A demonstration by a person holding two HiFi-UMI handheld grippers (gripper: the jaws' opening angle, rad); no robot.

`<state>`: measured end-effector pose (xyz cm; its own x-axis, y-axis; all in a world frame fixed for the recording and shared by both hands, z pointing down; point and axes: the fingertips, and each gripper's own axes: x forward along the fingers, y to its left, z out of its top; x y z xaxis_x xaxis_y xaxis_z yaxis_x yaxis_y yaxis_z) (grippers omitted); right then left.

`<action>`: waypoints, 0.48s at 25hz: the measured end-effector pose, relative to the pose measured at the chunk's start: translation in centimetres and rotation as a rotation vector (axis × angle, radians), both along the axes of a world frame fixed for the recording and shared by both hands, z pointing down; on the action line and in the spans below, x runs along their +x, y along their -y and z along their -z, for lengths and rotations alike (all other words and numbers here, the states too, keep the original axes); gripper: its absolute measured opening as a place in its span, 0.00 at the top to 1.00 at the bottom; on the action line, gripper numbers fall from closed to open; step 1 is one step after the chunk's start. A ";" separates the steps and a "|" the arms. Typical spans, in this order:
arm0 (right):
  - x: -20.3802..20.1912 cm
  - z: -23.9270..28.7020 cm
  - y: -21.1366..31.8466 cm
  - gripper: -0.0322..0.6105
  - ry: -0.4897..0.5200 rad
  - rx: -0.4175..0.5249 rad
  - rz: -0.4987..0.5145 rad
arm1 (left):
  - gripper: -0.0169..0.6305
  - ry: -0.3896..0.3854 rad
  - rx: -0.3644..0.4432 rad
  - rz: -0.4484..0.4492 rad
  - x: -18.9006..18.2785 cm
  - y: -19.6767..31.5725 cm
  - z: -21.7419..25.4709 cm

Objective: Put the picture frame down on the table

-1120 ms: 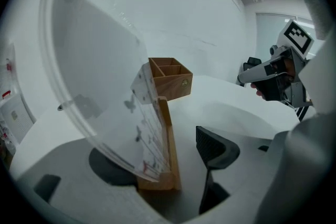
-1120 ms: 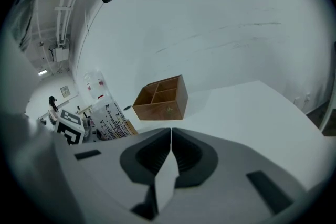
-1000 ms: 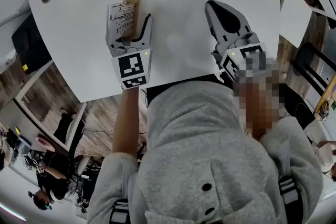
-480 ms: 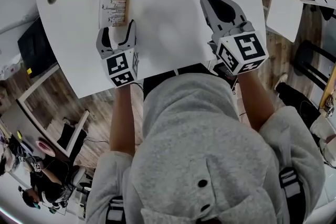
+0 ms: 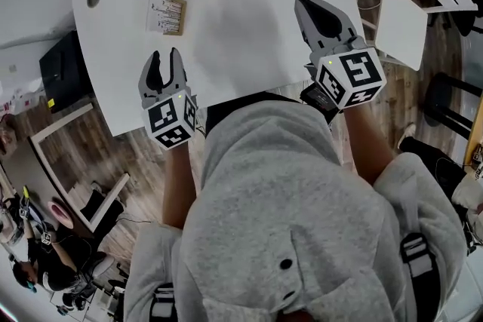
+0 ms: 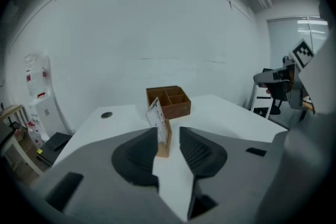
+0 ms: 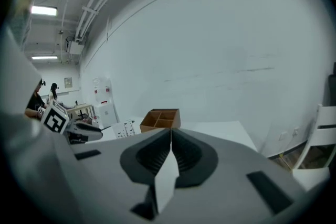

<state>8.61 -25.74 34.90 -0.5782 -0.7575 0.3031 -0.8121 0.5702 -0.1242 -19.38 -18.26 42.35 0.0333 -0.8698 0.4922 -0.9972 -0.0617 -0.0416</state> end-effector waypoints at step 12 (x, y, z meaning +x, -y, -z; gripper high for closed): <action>3.1 2.6 -3.0 0.91 0.020 0.053 -0.037 | 0.94 0.027 0.196 -0.044 4.9 -1.5 10.0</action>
<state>11.75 -22.71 32.26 -0.5555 -0.7928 0.2507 -0.8301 0.5464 -0.1116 -14.49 -16.77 32.35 0.0627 -0.9471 0.3148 -0.9920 -0.0937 -0.0842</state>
